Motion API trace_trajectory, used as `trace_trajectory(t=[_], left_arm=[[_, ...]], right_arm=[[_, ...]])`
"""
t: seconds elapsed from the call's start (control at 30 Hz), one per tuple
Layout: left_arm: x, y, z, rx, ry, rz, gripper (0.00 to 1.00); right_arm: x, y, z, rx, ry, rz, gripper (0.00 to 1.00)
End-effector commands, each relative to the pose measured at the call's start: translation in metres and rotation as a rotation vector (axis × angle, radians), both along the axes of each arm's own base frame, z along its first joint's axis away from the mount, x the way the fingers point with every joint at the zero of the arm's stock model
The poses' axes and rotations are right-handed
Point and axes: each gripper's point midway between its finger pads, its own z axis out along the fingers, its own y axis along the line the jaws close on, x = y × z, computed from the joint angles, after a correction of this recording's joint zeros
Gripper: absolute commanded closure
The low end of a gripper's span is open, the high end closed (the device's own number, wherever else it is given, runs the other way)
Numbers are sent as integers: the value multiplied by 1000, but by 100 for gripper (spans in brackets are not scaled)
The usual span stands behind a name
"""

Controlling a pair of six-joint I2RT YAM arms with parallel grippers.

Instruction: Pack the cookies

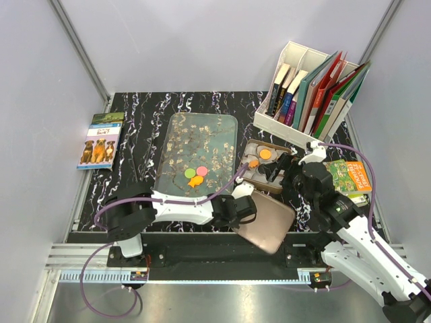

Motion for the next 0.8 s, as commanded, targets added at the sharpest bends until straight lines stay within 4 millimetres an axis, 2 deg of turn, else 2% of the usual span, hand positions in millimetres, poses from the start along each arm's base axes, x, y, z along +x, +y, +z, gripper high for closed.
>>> trace_trajectory(t=[0.0,0.1,0.2,0.3,0.33,0.4,0.43,0.5,0.53,0.6,0.63,0.7,0.77], left_arm=[[-2,-3,5,-18,1,2,100],[-4,3,6,-22,6,7,100],[-1,6,22,-62,-24,19,100],[4,6,51,-121,-77,14,100],[8,5,71,-156,-108,14,100],[12,3,91,-191,-140,12,100],[16,1,111,-224,-169,12,100],[20,-1,132,-259,-199,17,100],[23,-4,146,-277,-216,12,100],[28,-4,163,-301,-243,19,100],[33,-6,175,-319,-261,20,100],[41,-4,188,-336,-280,32,100],[56,3,192,-345,-279,68,100]], right_arm=[[2,1,6,15,-16,-5,0],[3,2,11,20,-24,-3,0],[3,4,23,32,-44,7,0],[4,4,40,42,-76,9,0],[4,3,49,48,-92,5,0],[5,4,61,55,-112,8,0],[5,4,73,65,-136,9,0],[5,4,86,69,-156,13,0],[6,4,102,80,-185,18,0],[6,5,115,87,-207,24,0],[4,5,129,96,-237,30,0],[5,5,139,95,-255,33,0],[5,3,148,94,-275,28,0]])
